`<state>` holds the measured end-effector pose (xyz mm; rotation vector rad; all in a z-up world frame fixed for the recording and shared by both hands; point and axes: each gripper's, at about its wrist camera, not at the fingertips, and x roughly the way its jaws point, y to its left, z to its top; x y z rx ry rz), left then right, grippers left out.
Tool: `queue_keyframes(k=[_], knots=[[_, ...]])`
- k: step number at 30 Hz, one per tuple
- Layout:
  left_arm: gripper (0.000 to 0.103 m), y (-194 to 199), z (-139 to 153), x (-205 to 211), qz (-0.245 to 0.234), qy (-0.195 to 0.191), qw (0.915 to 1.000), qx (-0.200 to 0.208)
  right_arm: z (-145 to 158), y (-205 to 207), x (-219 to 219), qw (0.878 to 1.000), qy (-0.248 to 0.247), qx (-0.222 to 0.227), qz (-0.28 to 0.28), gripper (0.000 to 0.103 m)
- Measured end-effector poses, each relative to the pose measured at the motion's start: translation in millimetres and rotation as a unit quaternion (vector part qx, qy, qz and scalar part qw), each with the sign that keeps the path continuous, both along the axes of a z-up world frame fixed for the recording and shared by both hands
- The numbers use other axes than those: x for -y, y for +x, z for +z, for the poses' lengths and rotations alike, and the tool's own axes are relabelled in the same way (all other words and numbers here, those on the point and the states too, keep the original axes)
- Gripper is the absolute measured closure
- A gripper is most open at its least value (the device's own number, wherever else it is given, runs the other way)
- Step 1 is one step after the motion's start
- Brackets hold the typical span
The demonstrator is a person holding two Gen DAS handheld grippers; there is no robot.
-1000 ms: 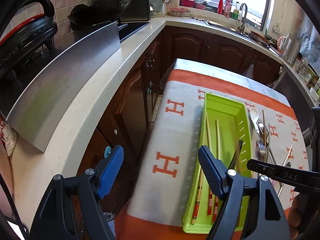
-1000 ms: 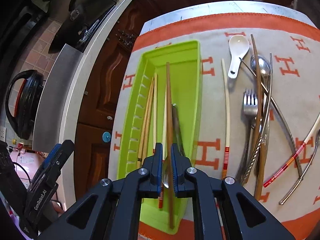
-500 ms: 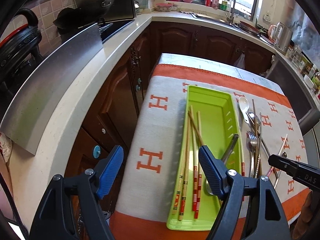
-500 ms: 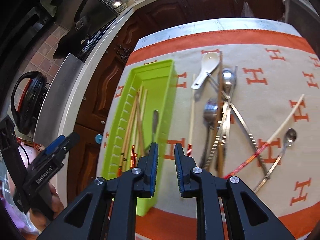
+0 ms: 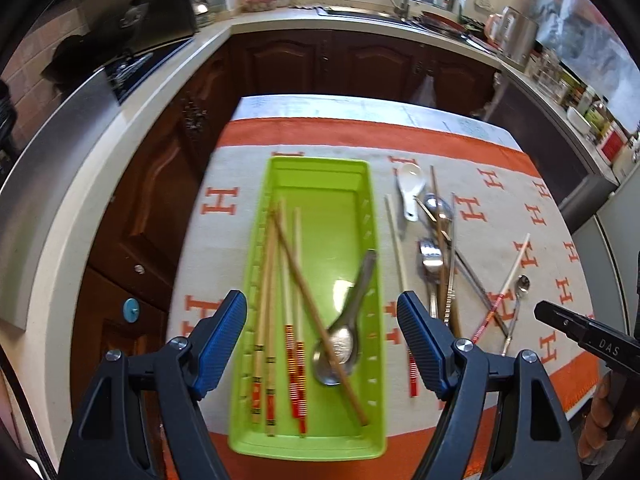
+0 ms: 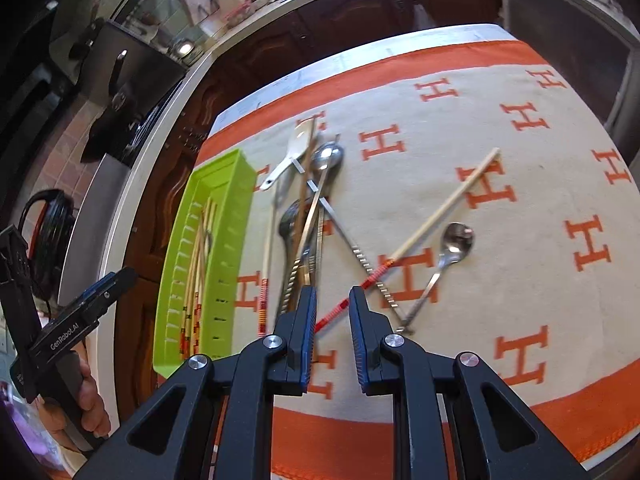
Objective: Organize utensils
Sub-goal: 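Carry the brown chopstick over the green tray and open the right tool, then grasp a thin steel utensil with the left tool while the right tool grasps a cream chopstick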
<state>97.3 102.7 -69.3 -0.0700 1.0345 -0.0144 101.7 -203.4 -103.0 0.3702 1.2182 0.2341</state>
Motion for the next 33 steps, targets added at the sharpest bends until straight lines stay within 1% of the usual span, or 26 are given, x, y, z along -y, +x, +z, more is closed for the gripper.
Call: queue_keyframes(k=[4,6,9,11,14,16,18,20,21,24,26,29,33], knots=[[0.027,12,-3,30,-0.024,-0.003,0.9997,-0.009,-5,1,33,1.0,0.01,0.002,-0.022,0.086],[0.027,20,-5,45,-0.035,-0.007,0.9993,-0.015,-7,3,40,0.999,0.014,0.002,-0.028,0.086],[0.033,34,-10,66,-0.053,-0.013,0.9982,-0.024,-12,6,58,0.999,0.024,0.002,-0.038,0.086],[0.04,43,-14,78,-0.063,-0.016,0.9974,-0.03,-16,8,68,0.998,0.032,0.001,-0.044,0.086],[0.041,60,-22,100,-0.083,-0.014,0.9957,-0.037,-22,12,81,0.998,0.042,-0.002,-0.05,0.086],[0.043,68,-27,111,-0.096,-0.007,0.9946,-0.038,-26,13,86,0.998,0.046,-0.002,-0.051,0.086],[0.05,75,-35,125,-0.114,0.006,0.9928,-0.036,-31,15,91,0.997,0.049,-0.003,-0.051,0.086],[0.061,80,-44,139,-0.132,0.021,0.9903,-0.038,-37,17,95,0.997,0.054,-0.005,-0.05,0.086],[0.063,84,-51,146,-0.141,0.029,0.9889,-0.04,-39,17,95,0.997,0.056,-0.007,-0.05,0.086],[0.072,90,-62,155,-0.148,0.035,0.9872,-0.047,-50,18,98,0.997,0.064,-0.014,-0.048,0.086],[0.081,93,-67,158,-0.151,0.036,0.9866,-0.05,-57,20,99,0.997,0.067,-0.018,-0.045,0.086],[0.088,98,-74,161,-0.153,0.044,0.9856,-0.057,-65,22,96,0.996,0.07,-0.021,-0.043,0.086],[0.091,100,-80,162,-0.157,0.044,0.9844,-0.065,-73,25,94,0.996,0.076,-0.024,-0.042,0.086]])
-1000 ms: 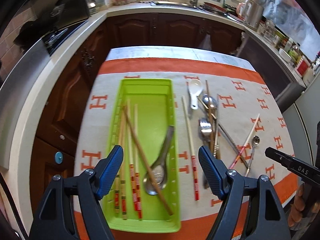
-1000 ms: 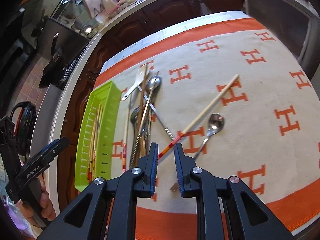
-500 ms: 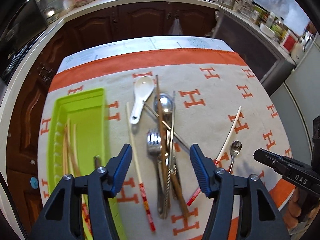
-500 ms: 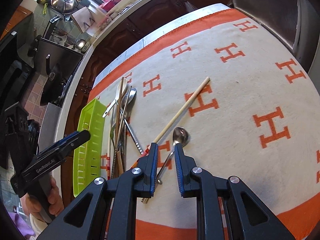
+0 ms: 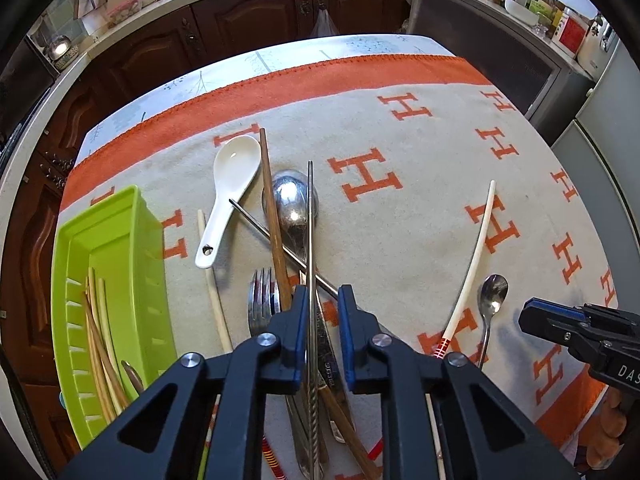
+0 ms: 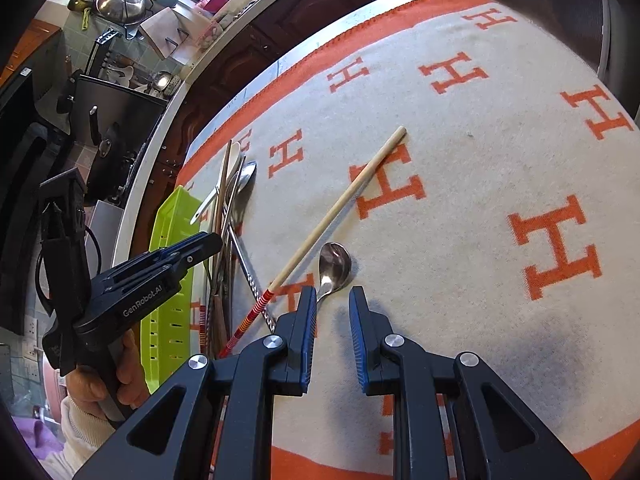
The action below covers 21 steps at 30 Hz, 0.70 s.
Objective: Organize utensils
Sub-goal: 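Grasp a thin steel utensil with the left tool while the right tool grasps a cream chopstick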
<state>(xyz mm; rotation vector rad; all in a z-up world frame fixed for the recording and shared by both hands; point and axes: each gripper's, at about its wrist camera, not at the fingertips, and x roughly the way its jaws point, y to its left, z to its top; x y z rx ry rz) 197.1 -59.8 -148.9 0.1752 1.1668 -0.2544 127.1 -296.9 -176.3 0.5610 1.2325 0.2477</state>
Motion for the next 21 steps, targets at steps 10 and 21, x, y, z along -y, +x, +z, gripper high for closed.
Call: queue_keyframes(k=[10,21], knots=[[0.091,5,-10,3,-0.005,0.008,0.9999,-0.006,-11,11,-8,1.0,0.005,0.003,0.011,0.086],[0.1,8,-9,0,0.01,-0.014,0.9998,0.007,-19,40,-12,0.999,0.042,0.008,-0.009,0.086]])
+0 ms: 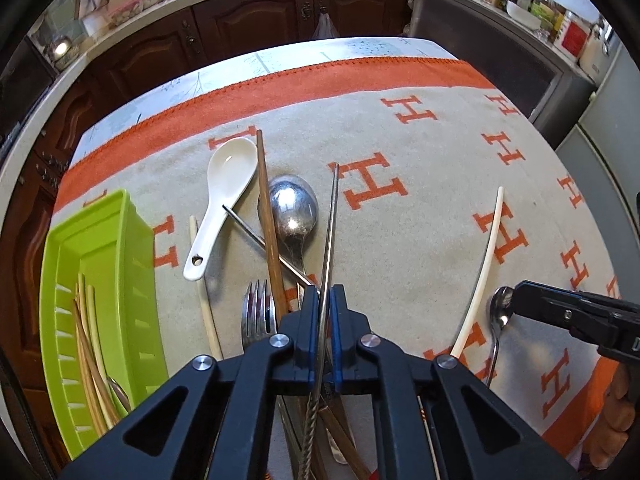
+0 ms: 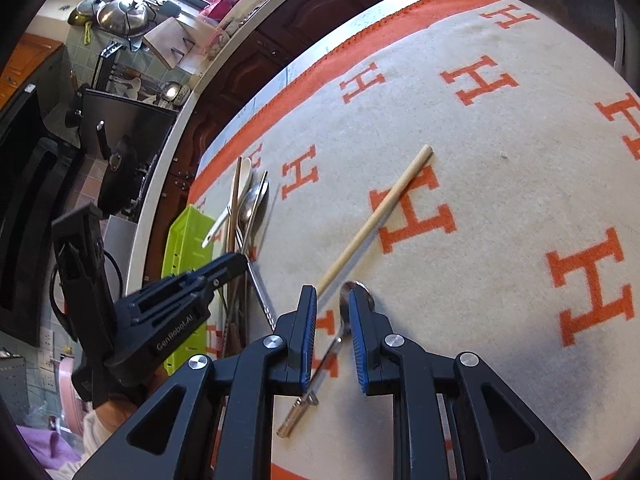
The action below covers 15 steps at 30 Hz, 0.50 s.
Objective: Organize utensils
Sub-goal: 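Grasp a thin steel utensil with the left tool while the right tool grasps a cream chopstick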
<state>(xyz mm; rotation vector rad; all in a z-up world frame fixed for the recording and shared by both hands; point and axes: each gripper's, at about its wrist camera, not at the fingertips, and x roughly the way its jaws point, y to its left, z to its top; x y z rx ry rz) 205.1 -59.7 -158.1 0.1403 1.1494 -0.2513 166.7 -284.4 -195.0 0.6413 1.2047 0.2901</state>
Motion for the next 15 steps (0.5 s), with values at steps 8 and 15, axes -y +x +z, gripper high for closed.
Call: queue_keyframes(k=[8,15], knots=[[0.1,-5,16,-24,0.031,-0.065,0.9973,-0.016,-14,31,1,0.999,0.019,-0.025,-0.027,0.086],[0.1,-15,30,-43,0.047,-0.096,0.9942,-0.014,-26,54,-9,0.997,0.007,-0.064,-0.045,0.086]])
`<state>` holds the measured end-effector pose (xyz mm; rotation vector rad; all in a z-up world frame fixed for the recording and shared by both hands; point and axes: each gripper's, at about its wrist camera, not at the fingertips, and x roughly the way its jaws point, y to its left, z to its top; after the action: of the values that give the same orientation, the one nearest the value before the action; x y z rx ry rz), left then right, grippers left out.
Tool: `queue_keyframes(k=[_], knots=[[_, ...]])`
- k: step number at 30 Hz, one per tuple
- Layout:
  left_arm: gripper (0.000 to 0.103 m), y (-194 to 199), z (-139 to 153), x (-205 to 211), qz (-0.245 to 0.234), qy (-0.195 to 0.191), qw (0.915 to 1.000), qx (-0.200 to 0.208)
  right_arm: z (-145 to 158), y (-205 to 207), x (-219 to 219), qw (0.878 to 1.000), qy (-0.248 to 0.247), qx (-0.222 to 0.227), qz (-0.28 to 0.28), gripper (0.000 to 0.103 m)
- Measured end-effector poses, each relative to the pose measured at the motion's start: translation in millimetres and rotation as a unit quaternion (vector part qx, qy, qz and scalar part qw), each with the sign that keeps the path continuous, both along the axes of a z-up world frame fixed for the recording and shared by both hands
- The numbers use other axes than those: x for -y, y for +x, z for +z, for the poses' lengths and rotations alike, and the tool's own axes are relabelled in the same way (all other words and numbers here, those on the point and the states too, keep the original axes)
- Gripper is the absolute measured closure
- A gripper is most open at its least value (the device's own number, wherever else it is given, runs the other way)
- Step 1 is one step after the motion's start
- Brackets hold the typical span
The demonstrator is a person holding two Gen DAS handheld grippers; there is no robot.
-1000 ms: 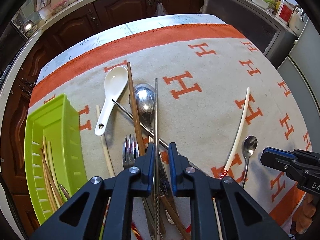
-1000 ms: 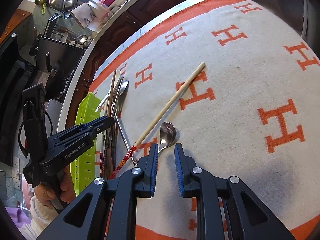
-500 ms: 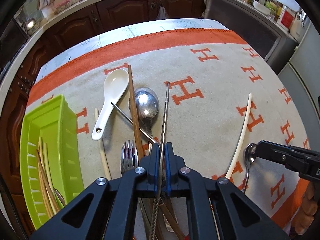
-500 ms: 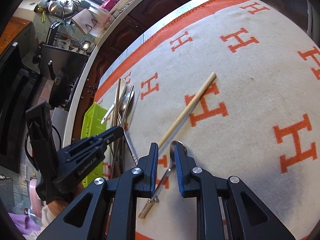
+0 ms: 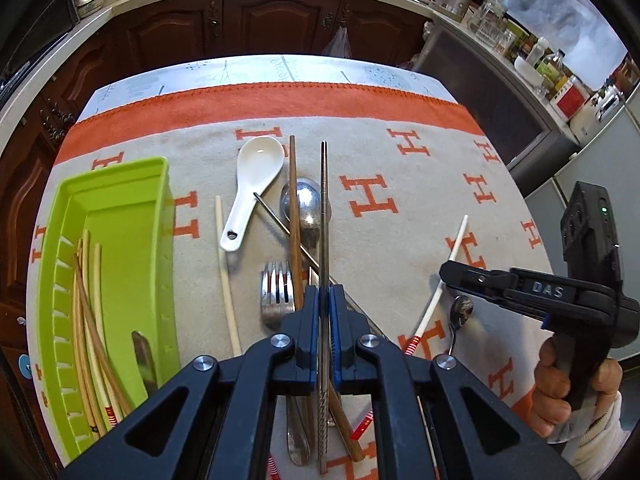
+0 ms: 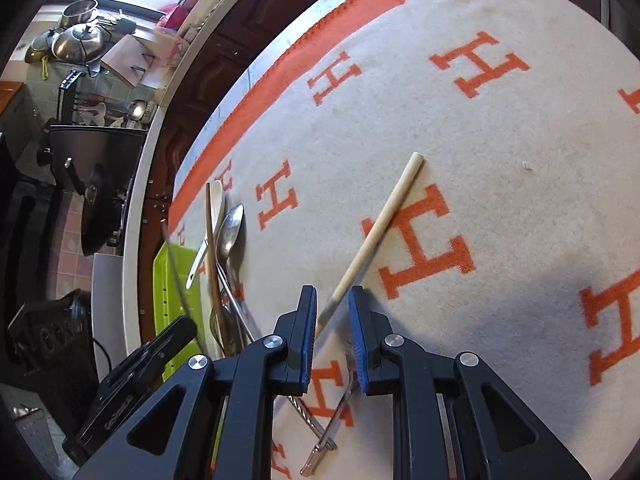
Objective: Organize utensils
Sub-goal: 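Grasp a thin steel utensil with the left tool while the right tool grasps a cream chopstick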
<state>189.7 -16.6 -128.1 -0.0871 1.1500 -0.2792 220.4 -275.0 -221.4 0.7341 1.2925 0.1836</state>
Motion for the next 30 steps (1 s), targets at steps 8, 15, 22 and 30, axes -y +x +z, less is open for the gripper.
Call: queue_keyframes(k=[8,15,22,30], knots=[[0.1,-9,-7,-5,0.006,-0.006,0.9999,-0.01,14,17,-57,0.986,-0.162,0.02,0.045,0.086],[0.1,-19,-29,8,0.0,0.026,0.9991,-0.033,16,12,-95,0.952,-0.281,0.057,0.103,0.086],[0.1,-23,-35,11,-0.004,0.04,0.9986,-0.034,16,-9,-107,0.93,-0.326,0.098,0.136,0.09],[0.092,-18,-41,16,-0.003,0.052,0.9975,-0.048,19,-18,-101,0.93,-0.322,0.105,0.145,0.091]])
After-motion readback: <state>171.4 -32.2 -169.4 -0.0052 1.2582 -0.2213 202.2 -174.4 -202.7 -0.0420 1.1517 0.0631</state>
